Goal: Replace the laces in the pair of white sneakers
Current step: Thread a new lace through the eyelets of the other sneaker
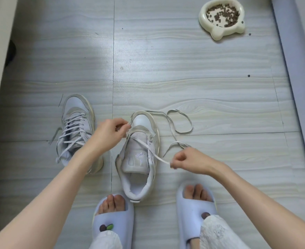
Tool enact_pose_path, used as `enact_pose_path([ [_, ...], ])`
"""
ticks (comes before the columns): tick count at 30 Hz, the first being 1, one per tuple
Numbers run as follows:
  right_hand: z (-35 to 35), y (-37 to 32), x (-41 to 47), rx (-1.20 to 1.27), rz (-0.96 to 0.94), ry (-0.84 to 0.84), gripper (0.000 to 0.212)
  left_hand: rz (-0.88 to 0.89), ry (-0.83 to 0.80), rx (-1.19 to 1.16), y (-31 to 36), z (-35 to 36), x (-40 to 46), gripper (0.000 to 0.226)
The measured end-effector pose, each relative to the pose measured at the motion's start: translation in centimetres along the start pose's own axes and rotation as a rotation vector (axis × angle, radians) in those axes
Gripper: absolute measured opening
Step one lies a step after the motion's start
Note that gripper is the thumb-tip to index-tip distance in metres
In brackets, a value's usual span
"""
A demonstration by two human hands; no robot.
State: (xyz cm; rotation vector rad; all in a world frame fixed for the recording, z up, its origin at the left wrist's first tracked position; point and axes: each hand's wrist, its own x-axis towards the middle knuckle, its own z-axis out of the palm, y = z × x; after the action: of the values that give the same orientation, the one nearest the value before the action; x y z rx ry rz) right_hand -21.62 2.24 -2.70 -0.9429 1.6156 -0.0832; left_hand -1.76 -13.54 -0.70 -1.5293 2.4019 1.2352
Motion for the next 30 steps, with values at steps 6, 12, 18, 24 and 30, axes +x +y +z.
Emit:
enact_pose_path([
  [6, -2.2, -3.6, 1.5, -0.048, -0.343, 0.553, 0.061, 0.176, -0.082, -0.283, 5.7, -3.2, 0.3, 0.016],
  [12, -2.7, -7.5, 2.5, -0.084, -0.616, 0.715, 0.040, 0.257, -0.185, -0.405, 8.2, -3.5, 0.3, 0.018],
  [18, -2.9, -2.6, 2.7, -0.263, -0.395, 0.798, 0.029, -0.010, 0.034, -1.041, 5.6, -4.1, 0.2, 0.023],
  [24, -4.0, 4.2, 2.5, -0.043, 0.019, 0.808, 0.025, -0.243, 0.335, -1.404, 3.6, -4.4, 0.0, 0.034],
  [30, -4.0, 7.2, 2.3, 0.278, 0.313, 0.842, 0.029, -0.236, 0.442, -1.491, 3.5, -5.0, 0.3, 0.040],
])
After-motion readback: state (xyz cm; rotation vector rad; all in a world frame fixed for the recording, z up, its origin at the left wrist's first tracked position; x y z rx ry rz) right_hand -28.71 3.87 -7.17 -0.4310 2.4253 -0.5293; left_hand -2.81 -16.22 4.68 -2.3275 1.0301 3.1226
